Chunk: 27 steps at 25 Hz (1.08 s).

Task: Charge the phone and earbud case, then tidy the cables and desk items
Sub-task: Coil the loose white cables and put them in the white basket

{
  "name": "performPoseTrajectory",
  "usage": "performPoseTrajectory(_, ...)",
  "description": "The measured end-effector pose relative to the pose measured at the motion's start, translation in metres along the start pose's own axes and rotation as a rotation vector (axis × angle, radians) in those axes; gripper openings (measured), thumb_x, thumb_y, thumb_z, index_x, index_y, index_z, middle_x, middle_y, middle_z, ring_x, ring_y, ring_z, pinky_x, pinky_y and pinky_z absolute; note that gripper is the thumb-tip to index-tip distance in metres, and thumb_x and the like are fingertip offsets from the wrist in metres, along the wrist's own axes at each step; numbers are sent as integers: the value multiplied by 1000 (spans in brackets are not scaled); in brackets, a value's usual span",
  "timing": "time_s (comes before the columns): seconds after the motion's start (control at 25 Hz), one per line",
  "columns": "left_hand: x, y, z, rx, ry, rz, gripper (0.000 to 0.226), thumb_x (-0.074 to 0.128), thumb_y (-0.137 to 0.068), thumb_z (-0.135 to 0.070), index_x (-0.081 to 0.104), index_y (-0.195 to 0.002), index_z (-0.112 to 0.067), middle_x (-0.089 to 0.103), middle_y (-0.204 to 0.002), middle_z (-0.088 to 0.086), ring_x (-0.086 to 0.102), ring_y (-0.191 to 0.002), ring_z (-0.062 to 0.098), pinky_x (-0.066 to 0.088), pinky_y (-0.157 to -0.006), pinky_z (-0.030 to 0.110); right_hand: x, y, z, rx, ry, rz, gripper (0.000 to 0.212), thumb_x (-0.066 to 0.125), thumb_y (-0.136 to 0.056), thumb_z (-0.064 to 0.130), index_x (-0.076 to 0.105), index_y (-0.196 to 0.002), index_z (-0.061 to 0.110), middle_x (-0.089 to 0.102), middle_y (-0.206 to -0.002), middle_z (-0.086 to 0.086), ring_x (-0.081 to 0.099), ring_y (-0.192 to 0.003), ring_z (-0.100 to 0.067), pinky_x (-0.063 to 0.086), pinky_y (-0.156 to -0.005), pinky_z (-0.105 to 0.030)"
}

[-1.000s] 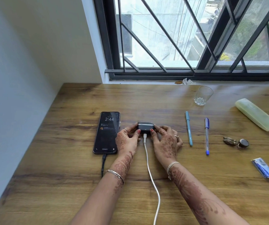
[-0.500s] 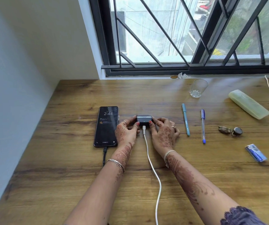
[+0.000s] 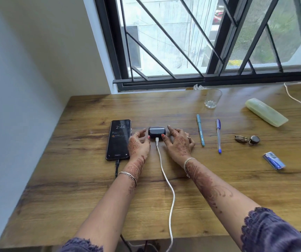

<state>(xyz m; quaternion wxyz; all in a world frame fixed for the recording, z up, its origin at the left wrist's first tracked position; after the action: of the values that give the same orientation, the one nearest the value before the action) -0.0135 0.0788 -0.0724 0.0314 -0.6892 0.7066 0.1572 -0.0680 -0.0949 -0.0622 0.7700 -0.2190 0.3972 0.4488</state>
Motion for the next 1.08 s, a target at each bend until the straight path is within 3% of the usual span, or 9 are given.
performPoseTrajectory(0.16, -10, 33, -26, 72, -85, -105, 22, 63, -87, -12, 66, -107, -20, 68, -106, 2, 62, -89, 10, 52, -84, 27, -24, 12, -7, -123, -97, 4, 52, 48, -92, 50, 41, -141, 35, 45, -139, 3, 38, -131, -23, 27, -110, -44)
performPoseTrajectory(0.28, 21, 75, -55, 157, -54, -81, 15, 63, -87, -15, 69, -100, -20, 71, -99, 1, 66, -94, 15, 52, -90, 30, -65, 34, -27, -226, -202, -21, 51, 50, -94, 42, 41, -142, 28, 48, -140, 0, 40, -130, -24, 29, -111, -38)
performPoseTrajectory(0.4, 81, 124, -79, 214, 1, -7, 11, 62, -87, -17, 70, -93, -23, 72, -92, 0, 65, -85, 14, 53, -89, 34, -118, 55, -68, -271, -228, -51, 50, 51, -95, 36, 40, -142, 26, 58, -130, 3, 45, -124, -19, 34, -106, -35)
performPoseTrajectory(0.6, 215, 194, -91, 195, 52, 216, 15, 61, -87, -13, 71, -97, -16, 73, -95, 5, 65, -84, 15, 53, -91, 40, -209, 80, -180, -176, -185, -152, 24, 51, -94, 31, 62, -115, 26, 60, -113, 0, 55, -110, -20, 30, -91, -26)
performPoseTrajectory(0.68, 270, 216, -102, 197, 60, 307, 17, 61, -87, -10, 70, -102, -11, 73, -97, 6, 66, -88, 18, 54, -89, 38, -242, 83, -228, -115, -196, -183, 20, 52, -93, 27, 65, -109, 25, 60, -112, -1, 57, -108, -20, 33, -95, -26)
performPoseTrajectory(0.8, 348, 243, -123, 220, 50, 449, 16, 60, -89, -10, 69, -101, -11, 69, -92, 4, 60, -79, 13, 51, -77, 31, -291, 81, -292, -15, -229, -256, 21, 52, -92, 26, 66, -108, 23, 61, -112, -2, 59, -105, -21, 44, -97, -38)
performPoseTrajectory(0.96, 432, 257, -141, 283, 33, 549, 18, 58, -88, -1, 68, -102, -4, 65, -84, 2, 58, -77, 12, 47, -68, 15, -335, 67, -357, 71, -193, -338, 21, 55, -92, 26, 67, -108, 18, 63, -112, -4, 60, -105, -23, 46, -95, -35)
performPoseTrajectory(1.04, 464, 252, -149, 356, -48, 561, 28, 52, -84, 9, 66, -107, 0, 68, -94, 9, 63, -83, 18, 47, -68, 10, -347, 48, -377, 56, -84, -345, 23, 57, -90, 28, 65, -110, 21, 62, -116, -2, 58, -109, -22, 44, -96, -34)
performPoseTrajectory(1.08, 480, 246, -151, 418, -130, 560, 34, 50, -82, 10, 66, -110, -2, 69, -102, 12, 64, -92, 23, 48, -74, 14, -349, 35, -385, 29, 7, -334, 27, 58, -88, 31, 63, -114, 24, 59, -122, 2, 55, -115, -20, 41, -100, -34)
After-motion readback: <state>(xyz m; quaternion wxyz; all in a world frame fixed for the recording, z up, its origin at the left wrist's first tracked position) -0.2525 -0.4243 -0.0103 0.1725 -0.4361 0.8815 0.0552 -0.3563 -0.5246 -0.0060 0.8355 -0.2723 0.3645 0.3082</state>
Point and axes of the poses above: each hand's wrist, its own y-axis away from the middle knuckle, its own x-axis out of the palm, z = x × y, the point moved 9 cm from there along -y, towards the middle knuckle
